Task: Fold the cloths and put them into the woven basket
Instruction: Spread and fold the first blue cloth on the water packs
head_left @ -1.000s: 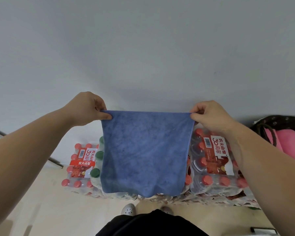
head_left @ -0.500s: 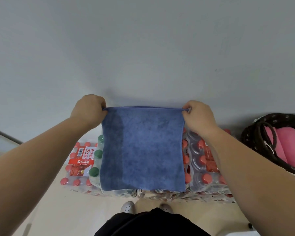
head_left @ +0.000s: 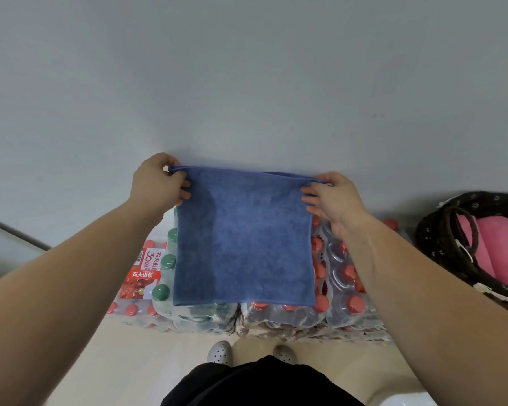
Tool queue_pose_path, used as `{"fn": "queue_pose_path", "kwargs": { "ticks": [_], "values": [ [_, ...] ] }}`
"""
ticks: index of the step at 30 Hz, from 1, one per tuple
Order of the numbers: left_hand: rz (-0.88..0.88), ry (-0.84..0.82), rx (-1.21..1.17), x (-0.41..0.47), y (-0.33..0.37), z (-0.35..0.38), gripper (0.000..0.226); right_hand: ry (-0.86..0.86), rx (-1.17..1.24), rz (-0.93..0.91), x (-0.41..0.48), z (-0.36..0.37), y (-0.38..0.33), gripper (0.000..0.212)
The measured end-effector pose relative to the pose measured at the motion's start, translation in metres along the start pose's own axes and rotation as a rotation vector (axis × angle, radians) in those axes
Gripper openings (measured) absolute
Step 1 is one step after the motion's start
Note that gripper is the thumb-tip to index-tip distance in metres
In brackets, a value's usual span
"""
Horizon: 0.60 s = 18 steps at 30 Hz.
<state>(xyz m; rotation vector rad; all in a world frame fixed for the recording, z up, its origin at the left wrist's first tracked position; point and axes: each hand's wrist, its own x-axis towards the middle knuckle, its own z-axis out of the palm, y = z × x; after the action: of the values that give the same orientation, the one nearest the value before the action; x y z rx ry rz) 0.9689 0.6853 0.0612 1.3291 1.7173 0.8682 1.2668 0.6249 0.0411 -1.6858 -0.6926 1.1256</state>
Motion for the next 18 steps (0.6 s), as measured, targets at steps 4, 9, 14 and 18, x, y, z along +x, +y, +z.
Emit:
{"fn": "queue_pose_path", "kwargs": {
  "ticks": [4,9,14,18],
  "values": [
    [0.067,0.016,0.024,-0.019,-0.003,-0.002,0.011,-0.018,-0.023,-0.008,-0.01,-0.011,0.008,0.009],
    [0.13,0.017,0.189,-0.062,-0.037,-0.01,0.013,-0.082,-0.17,-0.064,-0.04,-0.035,0.031,0.007],
    [0.235,0.042,0.438,-0.109,-0.093,-0.015,0.015,-0.141,-0.472,-0.17,-0.07,-0.055,0.063,0.018],
    [0.398,0.039,0.554,-0.128,-0.124,-0.017,0.024,-0.211,-0.641,-0.23,-0.084,-0.065,0.086,0.022]
  ]
}}
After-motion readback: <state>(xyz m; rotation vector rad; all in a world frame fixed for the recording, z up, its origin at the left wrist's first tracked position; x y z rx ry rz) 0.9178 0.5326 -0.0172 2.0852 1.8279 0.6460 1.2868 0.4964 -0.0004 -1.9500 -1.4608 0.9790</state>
